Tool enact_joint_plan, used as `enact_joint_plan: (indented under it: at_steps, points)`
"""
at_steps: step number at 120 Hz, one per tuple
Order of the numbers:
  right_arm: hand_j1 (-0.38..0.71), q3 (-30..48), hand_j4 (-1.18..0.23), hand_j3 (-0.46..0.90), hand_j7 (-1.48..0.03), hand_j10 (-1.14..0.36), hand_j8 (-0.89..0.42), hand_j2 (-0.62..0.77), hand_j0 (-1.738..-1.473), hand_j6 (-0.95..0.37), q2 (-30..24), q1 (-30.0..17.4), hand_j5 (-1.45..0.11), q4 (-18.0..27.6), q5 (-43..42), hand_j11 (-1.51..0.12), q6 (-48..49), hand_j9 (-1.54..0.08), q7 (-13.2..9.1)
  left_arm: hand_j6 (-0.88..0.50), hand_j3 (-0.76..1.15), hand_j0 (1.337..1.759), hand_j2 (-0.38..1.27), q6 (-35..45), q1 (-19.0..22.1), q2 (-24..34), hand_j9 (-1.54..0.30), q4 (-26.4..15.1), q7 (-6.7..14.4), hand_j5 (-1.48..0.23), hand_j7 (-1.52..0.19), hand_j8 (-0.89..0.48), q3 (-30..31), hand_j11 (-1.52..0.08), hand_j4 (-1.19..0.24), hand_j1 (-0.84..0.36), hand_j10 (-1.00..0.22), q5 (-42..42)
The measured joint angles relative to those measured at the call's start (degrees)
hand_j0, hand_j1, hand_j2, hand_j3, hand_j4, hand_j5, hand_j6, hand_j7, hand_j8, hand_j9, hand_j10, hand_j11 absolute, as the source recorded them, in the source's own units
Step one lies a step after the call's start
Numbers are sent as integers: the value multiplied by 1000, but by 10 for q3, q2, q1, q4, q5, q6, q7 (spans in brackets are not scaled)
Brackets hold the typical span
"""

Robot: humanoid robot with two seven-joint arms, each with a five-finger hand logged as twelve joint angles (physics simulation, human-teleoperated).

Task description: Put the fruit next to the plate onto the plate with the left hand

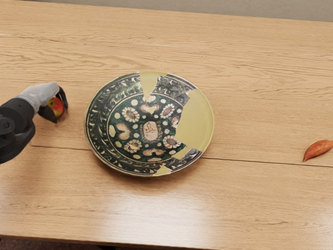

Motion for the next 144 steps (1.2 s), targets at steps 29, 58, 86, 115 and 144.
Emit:
enact_joint_plan:
  at_steps: [29,58,86,115,144]
  points:
    - [-335,0,-11,0,-15,-11,-11,-2,-1658,-11,0,0,-15,0,0,-15,0,-15,0,-298,0,1648,317,-7,-12,4,-1041,0,0,-1020,-1031,-268,-127,-1035,-738,-358,-507,-145]
    - [-335,0,-11,0,-15,-11,-11,-2,-1658,-11,0,0,-15,0,0,-15,0,-15,0,-299,0,1648,267,-115,-19,13,-1068,-1,0,-1052,-1055,-278,-280,-1051,-747,-338,-515,-278]
    - [-335,0,-11,0,-15,-11,-11,-2,-1658,-11,0,0,-15,0,0,-15,0,-15,0,-297,0,1647,299,-338,-18,17,-1083,-2,1,-1066,-1076,-262,-375,-1059,-749,-343,-516,-443]
    - [-335,0,-11,0,-15,-11,-11,-2,-1658,-11,0,0,-15,0,0,-15,0,-15,0,-271,0,1647,340,-414,5,-24,-1086,-3,1,-1082,-1079,-249,-346,-1062,-747,-378,-492,-484]
    - [-335,0,-11,0,-15,-11,-11,-2,-1658,-11,0,0,-15,0,0,-15,0,-15,0,-288,0,1647,300,-422,27,-62,-1076,6,1,-1073,-1087,-248,-295,-1054,-745,-350,-512,-484]
